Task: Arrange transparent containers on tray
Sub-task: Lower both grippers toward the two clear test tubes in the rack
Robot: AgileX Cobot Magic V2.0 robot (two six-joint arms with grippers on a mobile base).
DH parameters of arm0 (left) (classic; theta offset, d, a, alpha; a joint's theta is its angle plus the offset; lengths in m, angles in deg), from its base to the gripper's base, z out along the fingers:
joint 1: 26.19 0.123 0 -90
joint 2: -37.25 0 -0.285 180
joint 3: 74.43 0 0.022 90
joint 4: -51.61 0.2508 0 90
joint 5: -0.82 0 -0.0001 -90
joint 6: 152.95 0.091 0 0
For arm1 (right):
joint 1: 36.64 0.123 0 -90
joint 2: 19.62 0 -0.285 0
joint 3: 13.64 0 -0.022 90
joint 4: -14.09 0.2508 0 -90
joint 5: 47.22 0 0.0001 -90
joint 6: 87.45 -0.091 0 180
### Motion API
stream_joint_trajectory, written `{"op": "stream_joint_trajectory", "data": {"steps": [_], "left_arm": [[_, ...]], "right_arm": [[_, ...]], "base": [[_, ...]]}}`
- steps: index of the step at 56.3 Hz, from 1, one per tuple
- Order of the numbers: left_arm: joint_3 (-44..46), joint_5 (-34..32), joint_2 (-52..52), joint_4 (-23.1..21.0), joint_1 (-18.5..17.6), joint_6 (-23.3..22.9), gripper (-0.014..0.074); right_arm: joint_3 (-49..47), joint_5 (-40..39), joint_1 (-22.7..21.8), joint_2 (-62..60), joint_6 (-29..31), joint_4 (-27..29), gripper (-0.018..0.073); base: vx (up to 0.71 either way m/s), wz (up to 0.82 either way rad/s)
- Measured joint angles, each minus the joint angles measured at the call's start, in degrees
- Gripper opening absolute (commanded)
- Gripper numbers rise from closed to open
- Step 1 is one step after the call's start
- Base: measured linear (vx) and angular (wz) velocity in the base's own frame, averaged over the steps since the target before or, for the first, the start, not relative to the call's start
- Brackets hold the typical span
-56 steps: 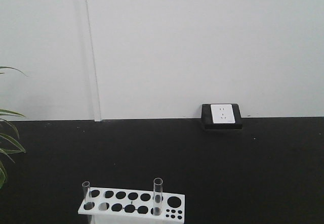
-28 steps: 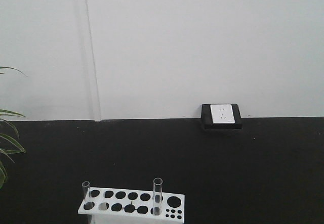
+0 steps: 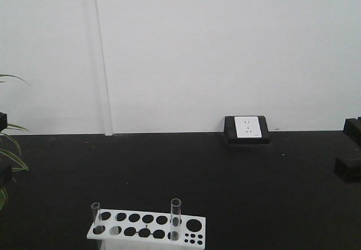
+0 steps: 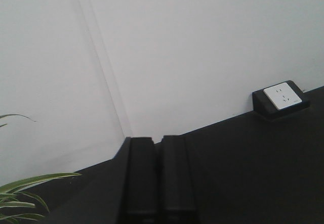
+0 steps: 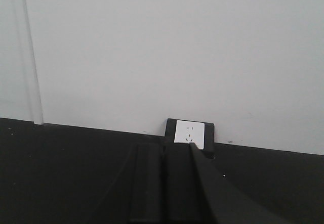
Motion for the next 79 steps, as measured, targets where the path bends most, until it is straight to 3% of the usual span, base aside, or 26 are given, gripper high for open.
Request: {"op": "stream_joint_trajectory", "data": {"steps": [7, 18, 29, 45, 58, 63, 72, 79], "left_arm": [[0.0, -0.7, 0.1, 0.0, 0.0, 0.0, 0.0202], [0.1, -0.8, 0.4, 0.0, 0.0, 0.0, 0.0464], [0.1, -0.8, 0.4, 0.0, 0.0, 0.0, 0.0589], [0.1, -3.4, 0.4, 0.1, 0.0, -2.6, 0.0585], [-4.6, -8.2, 0.4, 1.8, 0.0, -1.6, 0.0585], [-9.2, -9.5, 0.4, 1.8, -0.1, -1.6, 0.0585], [-19.0, -14.1, 0.4, 1.9, -1.6, -2.9, 0.0585], [-26.8, -23.6, 0.5, 1.9, -3.8, -5.8, 0.0585]], "right_arm": [[0.0, -0.3, 0.0, 0.0, 0.0, 0.0, 0.0239], [0.0, -0.3, 0.0, 0.0, 0.0, 0.0, 0.0567], [0.0, -0.3, 0.0, 0.0, 0.0, 0.1, 0.0729], [0.5, -4.9, 0.0, 0.0, -1.7, 1.1, 0.0688], [10.8, -13.6, 0.0, 0.0, -5.7, -5.0, 0.0619], [15.6, -17.9, 0.0, 0.0, -10.1, -8.9, 0.06], [23.3, -29.6, 0.0, 0.2, -20.9, -23.9, 0.0585], [24.0, -36.8, 0.0, 2.4, -28.2, -34.8, 0.0585]], "base": [[0.0, 0.0], [0.0, 0.0], [0.0, 0.0], [0.0, 0.0], [0.0, 0.0], [0.0, 0.0], [0.0, 0.0], [0.0, 0.0]]}}
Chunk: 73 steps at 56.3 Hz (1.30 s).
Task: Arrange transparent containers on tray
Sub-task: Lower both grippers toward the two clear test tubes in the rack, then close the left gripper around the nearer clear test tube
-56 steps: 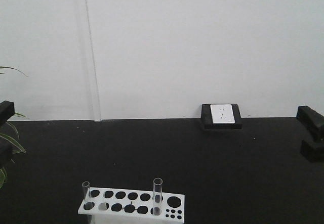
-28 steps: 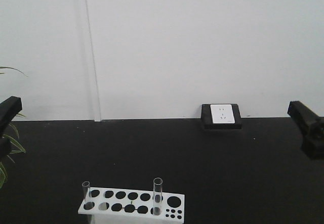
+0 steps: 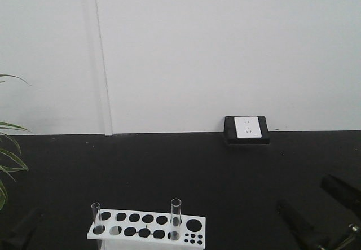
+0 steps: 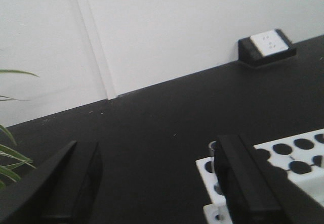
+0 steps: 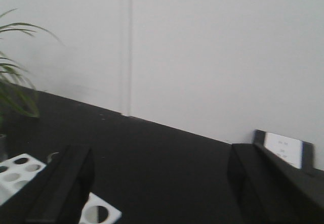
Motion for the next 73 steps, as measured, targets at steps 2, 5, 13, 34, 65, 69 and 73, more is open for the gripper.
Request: {"op": "stream_joint_trajectory", "data": {"steps": [2, 5, 13, 34, 65, 69, 73], "left_arm": [[-1.6, -2.9, 0.2, 0.1, -0.5, -1.2, 0.0585], [-3.0, -6.1, 1.3, 0.7, -0.9, -3.2, 0.0585], [-3.4, -10.1, 7.0, 4.6, -1.4, -6.7, 0.0585], [4.9, -17.9, 28.0, 11.1, -1.4, -16.3, 0.0585], [15.3, -20.9, 45.0, 15.4, -1.4, -19.6, 0.0575], [15.3, -21.1, 46.1, 15.4, -1.4, -19.6, 0.0542], [15.3, -21.9, 46.8, 15.4, -1.4, -20.1, 0.0477]], "right_arm": [[0.0, -1.6, 0.0, 0.9, -1.2, -2.0, 0.0585], [0.0, -3.5, 0.0, 2.2, -2.9, -3.8, 0.0585], [0.0, -7.5, 0.0, 6.2, -4.3, -4.6, 0.0585], [-2.1, -10.4, 0.0, 10.1, -4.5, -5.1, 0.0585], [-3.1, -10.5, 0.0, 10.1, -2.5, -4.9, 0.0585], [-3.1, -10.5, 0.0, 10.1, -2.5, -4.9, 0.0585], [-3.1, -10.5, 0.0, 10.1, -2.5, -4.9, 0.0585]], "base": [[0.0, 0.0], [0.0, 0.0], [0.0, 0.0], [0.0, 0.0], [0.0, 0.0], [0.0, 0.0], [0.0, 0.0]]}}
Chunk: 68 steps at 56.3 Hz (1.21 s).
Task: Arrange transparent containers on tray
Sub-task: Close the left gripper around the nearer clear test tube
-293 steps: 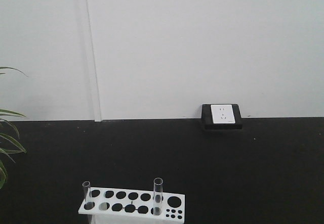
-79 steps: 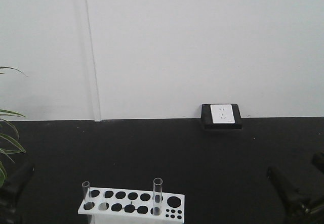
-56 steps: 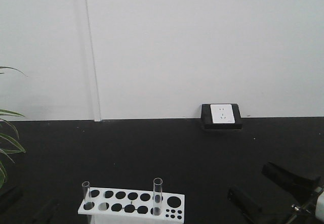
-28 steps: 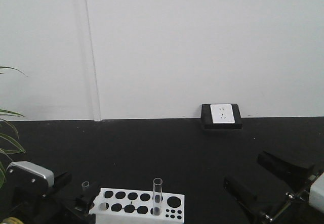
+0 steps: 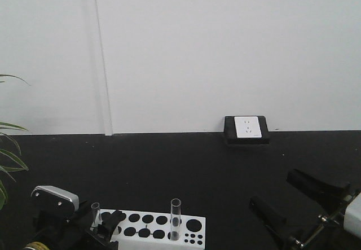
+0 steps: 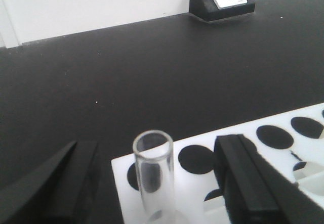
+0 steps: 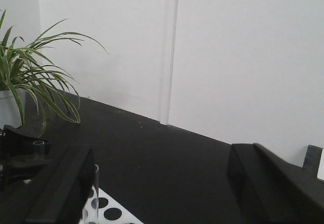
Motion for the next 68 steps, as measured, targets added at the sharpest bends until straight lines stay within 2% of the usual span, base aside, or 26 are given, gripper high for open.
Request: {"op": "stream_joint_trajectory", "data": {"steps": [14, 17, 31, 40, 49, 57, 62, 68], "left_arm": [[0.0, -2.5, 0.1, 0.1, 0.0, -1.1, 0.0052], [0.0, -2.5, 0.1, 0.1, 0.0, -1.1, -0.0011], [0.0, -2.3, -0.9, 0.2, 0.0, -1.2, -0.0007], [0.2, 0.2, -8.3, 1.0, 0.0, -1.2, -0.0006], [4.3, 9.1, -18.6, 4.8, 0.0, -1.2, -0.0006], [10.8, 22.0, -29.0, 9.5, 0.0, -1.2, -0.0005], [13.7, 27.3, -34.3, 10.1, 0.0, -1.2, -0.0003], [15.0, 30.1, -38.9, 10.1, 0.0, -1.2, -0.0003]], "right_arm": [[0.0, 0.0, 0.0, 0.0, 0.0, 0.0, 0.0585], [0.0, -0.1, 0.0, 0.0, 0.0, 0.0, 0.0585], [0.0, -0.1, 0.0, 0.0, 0.0, 0.0, 0.0585], [0.0, -0.1, 0.0, 0.0, 0.0, 0.0, 0.0585], [0.0, -0.3, 0.0, 0.0, -0.3, -1.9, 0.058], [0.0, -0.5, 0.0, 0.6, -2.0, -8.0, 0.0557], [0.0, -1.6, 0.0, 2.2, -2.5, -10.7, 0.054], [-0.1, -4.7, 0.0, 5.9, -3.0, -11.4, 0.0529]], "base": [[0.0, 0.0], [0.0, 0.0], [0.0, 0.0], [0.0, 0.0], [0.0, 0.0], [0.0, 0.0], [0.0, 0.0], [0.0, 0.0]]}}
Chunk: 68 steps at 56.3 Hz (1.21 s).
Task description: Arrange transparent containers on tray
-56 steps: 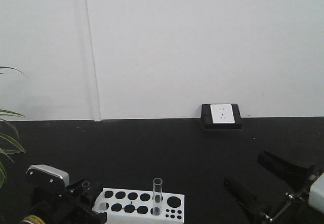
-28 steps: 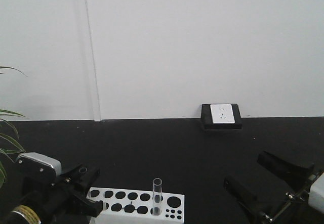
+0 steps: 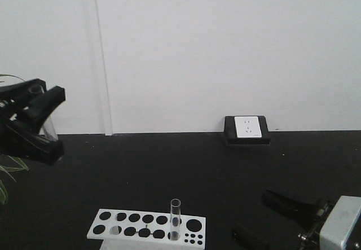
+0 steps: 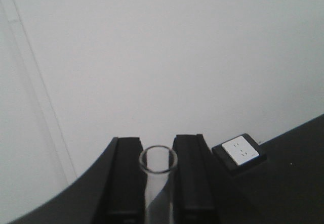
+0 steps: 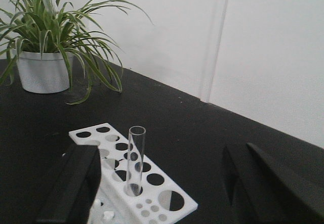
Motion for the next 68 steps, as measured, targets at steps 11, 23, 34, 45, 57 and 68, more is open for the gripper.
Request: {"op": "stream_joint_trajectory", "data": {"steps": [11, 23, 34, 45, 57, 68], "left_arm": [[0.1, 5.6, -3.6, 0.1, 0.0, 0.0, -0.0003], [0.1, 8.9, -3.9, 0.1, 0.0, 0.0, -0.0003], [0.1, 9.0, -3.9, 0.1, 0.0, 0.0, -0.0003], [0.1, 9.0, -3.9, 0.1, 0.0, 0.0, -0.0003], [0.1, 9.0, -3.9, 0.1, 0.0, 0.0, -0.0003], [0.1, 9.0, -3.9, 0.1, 0.0, 0.0, -0.0003]], "right_arm": [[-3.6, -2.5, 3.8, 9.5, 0.0, -0.1, 0.0529], [-11.1, -2.2, 9.8, 18.4, 1.0, 0.5, 0.0529], [-16.5, -1.7, 11.8, 25.1, 1.0, 1.8, 0.0529], [-24.2, -1.7, 12.0, 33.8, 0.8, 2.3, 0.0529], [-28.8, -2.9, 12.0, 38.8, -0.7, 2.3, 0.0412], [-29.5, -3.6, 12.0, 39.3, -0.8, 2.2, 0.0015]], "base": [[0.0, 0.0], [0.0, 0.0], [0.0, 0.0], [0.0, 0.0], [0.0, 0.0], [0.0, 0.0]]}}
